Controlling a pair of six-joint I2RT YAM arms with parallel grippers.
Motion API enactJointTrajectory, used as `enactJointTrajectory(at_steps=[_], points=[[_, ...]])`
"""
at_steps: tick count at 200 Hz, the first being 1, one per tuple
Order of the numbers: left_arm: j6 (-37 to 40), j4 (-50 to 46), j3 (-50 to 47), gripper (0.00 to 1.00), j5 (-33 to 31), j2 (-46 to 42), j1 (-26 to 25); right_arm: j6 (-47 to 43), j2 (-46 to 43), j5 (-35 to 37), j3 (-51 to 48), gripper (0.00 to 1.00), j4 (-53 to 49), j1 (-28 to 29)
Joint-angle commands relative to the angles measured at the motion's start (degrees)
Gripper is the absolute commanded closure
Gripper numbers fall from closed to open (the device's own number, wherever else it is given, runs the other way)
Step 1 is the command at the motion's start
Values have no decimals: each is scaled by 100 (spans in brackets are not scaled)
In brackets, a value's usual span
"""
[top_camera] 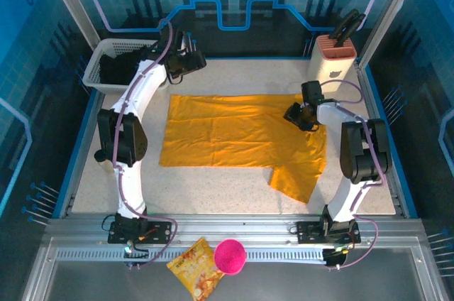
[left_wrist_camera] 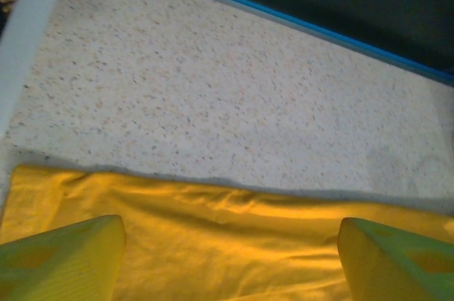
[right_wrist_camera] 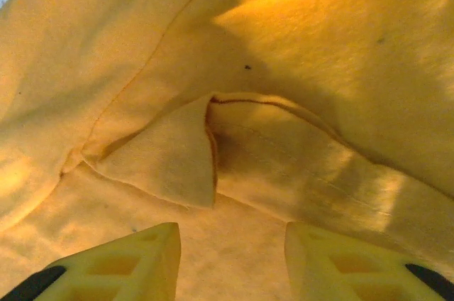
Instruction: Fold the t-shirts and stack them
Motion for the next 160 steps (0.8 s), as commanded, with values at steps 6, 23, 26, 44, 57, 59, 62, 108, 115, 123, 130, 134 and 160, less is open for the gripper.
enactJointTrajectory(at_steps=[6, 23, 26, 44, 57, 59, 62, 108, 115, 123, 130, 134, 160], points=[[291, 51, -247, 21, 271, -465, -146, 270, 119, -118, -20, 63, 263, 179], [339, 78, -355, 21, 222, -607, -186, 277, 205, -99, 27, 65, 263, 199], [340, 79, -380, 20, 218, -626, -187, 279, 214, -96, 30, 65, 263, 198], [366, 120, -502, 20, 195, -724, -187, 278, 314, -44, 79, 66, 283, 198], [392, 118, -556, 20, 175, -763, -187, 260, 367, 19, 130, 67, 255, 204], [394, 122, -561, 21, 169, -764, -187, 262, 372, 30, 133, 67, 254, 199], [397, 118, -562, 20, 165, -772, -187, 252, 383, 40, 136, 67, 254, 198], [438, 101, -580, 20, 129, -803, -187, 243, 500, 66, 302, 69, 308, 200], [445, 105, -580, 20, 124, -800, -187, 250, 500, 65, 329, 70, 307, 198], [455, 96, -571, 21, 121, -808, -187, 251, 487, 61, 352, 70, 299, 198], [456, 87, -571, 20, 117, -817, -187, 251, 469, 65, 370, 70, 298, 198], [466, 80, -571, 20, 112, -822, -187, 243, 458, 68, 384, 70, 293, 198], [495, 79, -580, 20, 81, -860, -187, 203, 421, 167, 471, 68, 197, 200]])
